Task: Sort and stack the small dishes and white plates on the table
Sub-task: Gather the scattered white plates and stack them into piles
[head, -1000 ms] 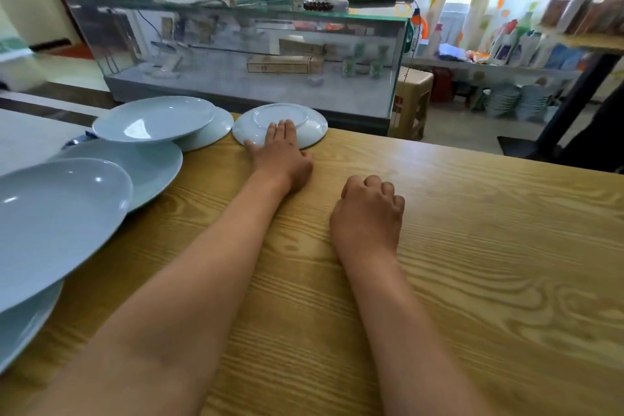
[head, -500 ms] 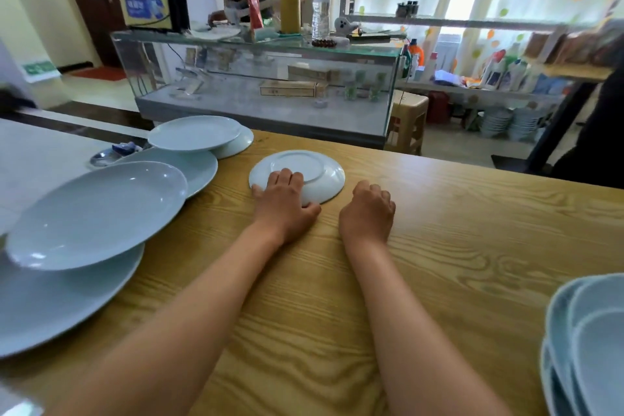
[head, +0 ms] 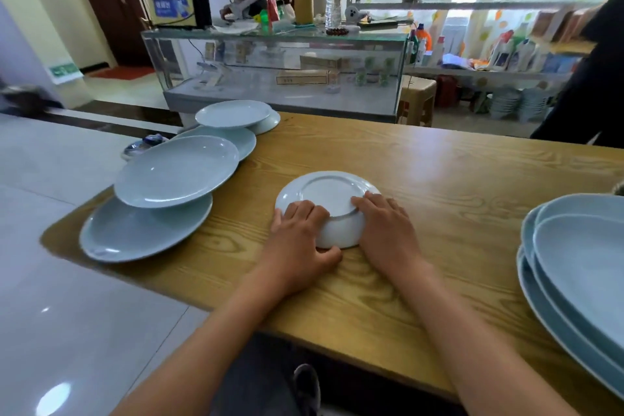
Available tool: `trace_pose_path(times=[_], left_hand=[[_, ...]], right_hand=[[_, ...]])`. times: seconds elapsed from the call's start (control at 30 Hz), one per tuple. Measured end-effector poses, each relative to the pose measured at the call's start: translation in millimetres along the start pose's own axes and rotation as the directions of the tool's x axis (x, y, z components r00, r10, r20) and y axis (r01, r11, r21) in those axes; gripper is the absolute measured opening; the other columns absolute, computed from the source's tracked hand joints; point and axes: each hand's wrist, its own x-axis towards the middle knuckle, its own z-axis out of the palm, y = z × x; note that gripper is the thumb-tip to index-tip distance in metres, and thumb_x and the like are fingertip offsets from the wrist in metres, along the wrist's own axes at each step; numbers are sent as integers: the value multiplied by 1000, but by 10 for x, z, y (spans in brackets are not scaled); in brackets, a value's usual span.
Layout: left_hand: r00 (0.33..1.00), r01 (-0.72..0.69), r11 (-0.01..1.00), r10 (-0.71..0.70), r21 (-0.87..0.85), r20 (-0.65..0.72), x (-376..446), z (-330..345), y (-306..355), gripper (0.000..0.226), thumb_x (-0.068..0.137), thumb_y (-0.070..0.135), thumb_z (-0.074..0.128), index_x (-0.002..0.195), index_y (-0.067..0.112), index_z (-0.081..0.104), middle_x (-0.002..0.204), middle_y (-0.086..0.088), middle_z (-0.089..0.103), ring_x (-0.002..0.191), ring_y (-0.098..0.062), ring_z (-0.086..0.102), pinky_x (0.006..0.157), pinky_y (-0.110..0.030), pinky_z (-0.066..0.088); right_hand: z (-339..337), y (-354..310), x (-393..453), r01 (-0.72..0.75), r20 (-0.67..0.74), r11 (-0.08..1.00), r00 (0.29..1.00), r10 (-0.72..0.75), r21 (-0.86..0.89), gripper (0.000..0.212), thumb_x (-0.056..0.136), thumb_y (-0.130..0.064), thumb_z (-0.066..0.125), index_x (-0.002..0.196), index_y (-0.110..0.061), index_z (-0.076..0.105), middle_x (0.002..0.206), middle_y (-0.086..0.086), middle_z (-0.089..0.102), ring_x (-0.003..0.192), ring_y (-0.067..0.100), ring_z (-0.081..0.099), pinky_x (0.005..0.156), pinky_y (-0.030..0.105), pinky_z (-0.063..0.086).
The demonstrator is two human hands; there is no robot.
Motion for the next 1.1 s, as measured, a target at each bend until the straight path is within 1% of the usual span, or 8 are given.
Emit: trace_pose_path(times=[0.23, 0.4, 0.5, 0.6, 0.7, 0.93, 1.03, 1.1], left_hand=[[991, -130, 987, 128, -93, -36, -792, -108, 47, 64, 74, 61, 56, 130, 30, 52, 133, 14, 49, 133, -4, 32, 108, -48, 36], [960, -278, 956, 279, 98, -2, -1265, -61, 187, 95, 71, 81, 51, 144, 23, 39, 146, 7, 41, 140, -14, 30, 113, -53, 25], [928, -352, 925, 365, 144, -79, -1371, -95, 264, 61, 79, 45, 52, 134, 18, 50, 132, -2, 54, 127, -23, 47, 98, -56, 43], [910, -375, 917, 392, 133, -132, -1428, -173, 320, 55, 74, 27, 48, 127, 16, 57, 125, -2, 58, 120, -24, 49, 98, -48, 44], [909, -335, 937, 348, 97, -231, -1402, -279, 418, 51, 75, 22, 50, 125, 15, 59, 123, -1, 59, 117, -23, 51, 95, -42, 43], [867, -165, 986, 138, -15, -478, -824, -712, 740, 22, 91, 21, 53, 111, 19, 63, 95, 0, 69, 75, -22, 62, 58, -28, 43], [836, -113, 990, 48, -86, -547, -577, -851, 924, 18, 98, 26, 48, 101, 16, 63, 79, 1, 63, 65, -23, 58, 55, -27, 33], [827, -96, 969, -49, -227, -559, -444, -919, 1063, 17, 97, 27, 48, 99, 16, 62, 76, 1, 62, 67, -25, 57, 56, -33, 40]], right_hand=[[-295, -163, -996, 41, 19, 995, 999, -39, -95, 55, 83, -11, 45, 138, -16, 49, 136, 7, 49, 121, 31, 46, 101, 44, 39], [-506, -68, -1374, 4, 27, 995, 1000, -7, 95, 54, 85, -2, 43, 135, -21, 52, 132, 0, 50, 122, 24, 43, 104, 37, 39], [-684, -64, -1475, -42, -11, 964, 999, 47, 261, 55, 83, 5, 43, 131, -19, 55, 129, 0, 55, 121, 19, 48, 102, 31, 39], [-850, -116, -1536, -46, -72, 945, 995, 73, 323, 62, 75, 13, 40, 127, -17, 58, 126, -1, 57, 120, 16, 48, 102, 24, 36], [-992, -175, -1582, -12, -146, 930, 987, 71, 368, 63, 75, 14, 38, 125, -18, 59, 125, -2, 57, 120, 14, 48, 105, 29, 39], [-1157, -365, -1615, 31, -297, 907, 949, 105, 420, 61, 86, 3, 52, 139, -25, 40, 137, -7, 47, 127, 8, 42, 105, 18, 34], [-1244, -410, -1566, 40, -325, 932, 942, 85, 361, 67, 87, -8, 59, 145, -26, 29, 147, -8, 37, 133, 8, 34, 101, 12, 23], [-1336, -400, -1539, 68, -280, 950, 960, 21, 305, 70, 87, -15, 61, 146, -27, 26, 150, -8, 34, 135, 9, 31, 104, 14, 22]])
